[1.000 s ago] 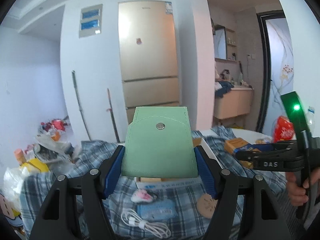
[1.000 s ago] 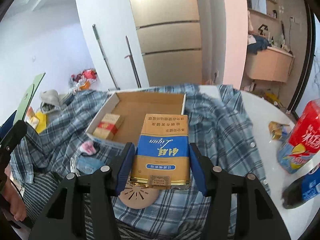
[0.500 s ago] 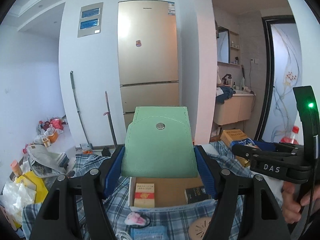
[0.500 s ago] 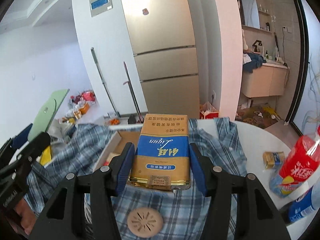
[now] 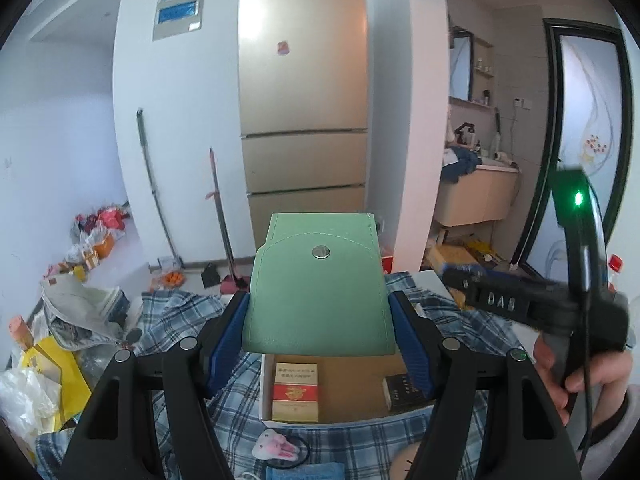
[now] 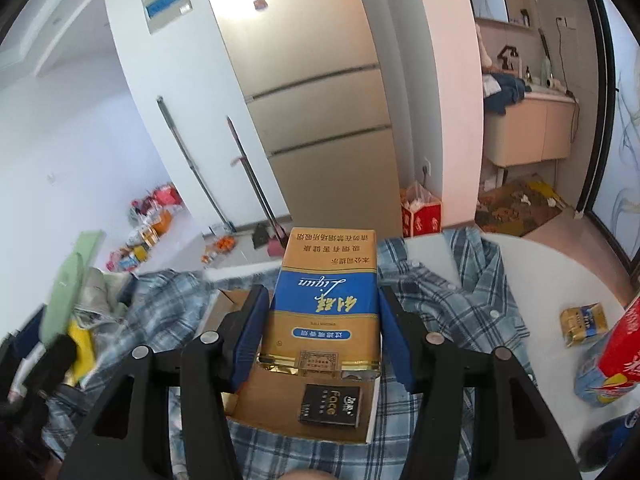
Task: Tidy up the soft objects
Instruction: 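Lower the green pouch into the box and open the left gripper, then lower the Liqun pack into the box and open the right gripper, then raise both open grippers away from the box toward the remaining items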
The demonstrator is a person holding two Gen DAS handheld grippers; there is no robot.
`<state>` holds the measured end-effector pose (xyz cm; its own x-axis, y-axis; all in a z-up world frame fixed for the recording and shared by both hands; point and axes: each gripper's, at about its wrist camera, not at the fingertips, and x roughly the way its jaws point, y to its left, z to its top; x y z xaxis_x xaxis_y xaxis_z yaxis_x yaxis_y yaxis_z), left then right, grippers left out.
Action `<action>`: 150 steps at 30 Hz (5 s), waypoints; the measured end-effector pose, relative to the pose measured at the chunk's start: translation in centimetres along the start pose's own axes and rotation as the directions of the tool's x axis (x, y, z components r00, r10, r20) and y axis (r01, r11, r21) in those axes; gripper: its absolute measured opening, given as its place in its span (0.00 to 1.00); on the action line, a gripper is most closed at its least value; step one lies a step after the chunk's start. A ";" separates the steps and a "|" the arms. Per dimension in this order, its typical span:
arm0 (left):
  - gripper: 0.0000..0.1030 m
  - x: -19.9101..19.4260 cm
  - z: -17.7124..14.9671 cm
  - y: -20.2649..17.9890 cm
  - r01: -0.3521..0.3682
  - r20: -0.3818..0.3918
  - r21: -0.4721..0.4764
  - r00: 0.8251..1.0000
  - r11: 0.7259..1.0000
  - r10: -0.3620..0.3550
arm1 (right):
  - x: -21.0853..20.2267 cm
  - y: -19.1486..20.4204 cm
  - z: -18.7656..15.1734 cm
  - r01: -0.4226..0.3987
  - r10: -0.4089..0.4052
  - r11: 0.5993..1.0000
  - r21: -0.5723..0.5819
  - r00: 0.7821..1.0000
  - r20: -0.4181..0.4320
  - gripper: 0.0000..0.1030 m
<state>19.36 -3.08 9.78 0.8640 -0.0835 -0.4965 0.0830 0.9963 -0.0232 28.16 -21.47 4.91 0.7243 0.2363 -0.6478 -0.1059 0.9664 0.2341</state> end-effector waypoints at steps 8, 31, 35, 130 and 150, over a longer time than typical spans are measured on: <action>0.69 5.6 -0.1 -0.1 0.024 -0.084 -0.005 0.996 1.000 -0.025 | 3.9 -1.7 -1.6 0.039 -0.037 0.999 0.033 0.998 -0.046 0.53; 0.69 22.2 -6.1 -8.5 0.076 -0.448 0.006 0.892 0.997 -0.065 | 7.6 -8.7 -1.6 0.163 -0.146 0.982 0.099 0.976 -0.160 0.53; 0.69 23.4 -6.8 -9.4 0.095 -0.476 -0.007 0.875 0.995 -0.087 | 7.5 -8.8 -1.7 0.157 -0.139 0.982 0.103 0.977 -0.163 0.53; 0.87 -4.7 -1.5 2.3 0.019 0.152 0.005 0.988 1.000 -0.020 | -8.5 2.6 -5.6 0.038 -0.019 0.994 -0.107 0.985 0.170 0.78; 1.00 -4.6 -12.4 2.6 0.033 0.095 0.008 0.995 0.999 -0.034 | -8.4 3.1 -15.6 0.140 -0.089 0.973 -0.184 0.961 0.260 0.98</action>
<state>9.40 0.19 1.21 0.9040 -0.1186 -0.4107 0.1154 0.9928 -0.0328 11.14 -18.88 -0.26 0.8831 0.1147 -0.4550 -0.1272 0.9919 0.0032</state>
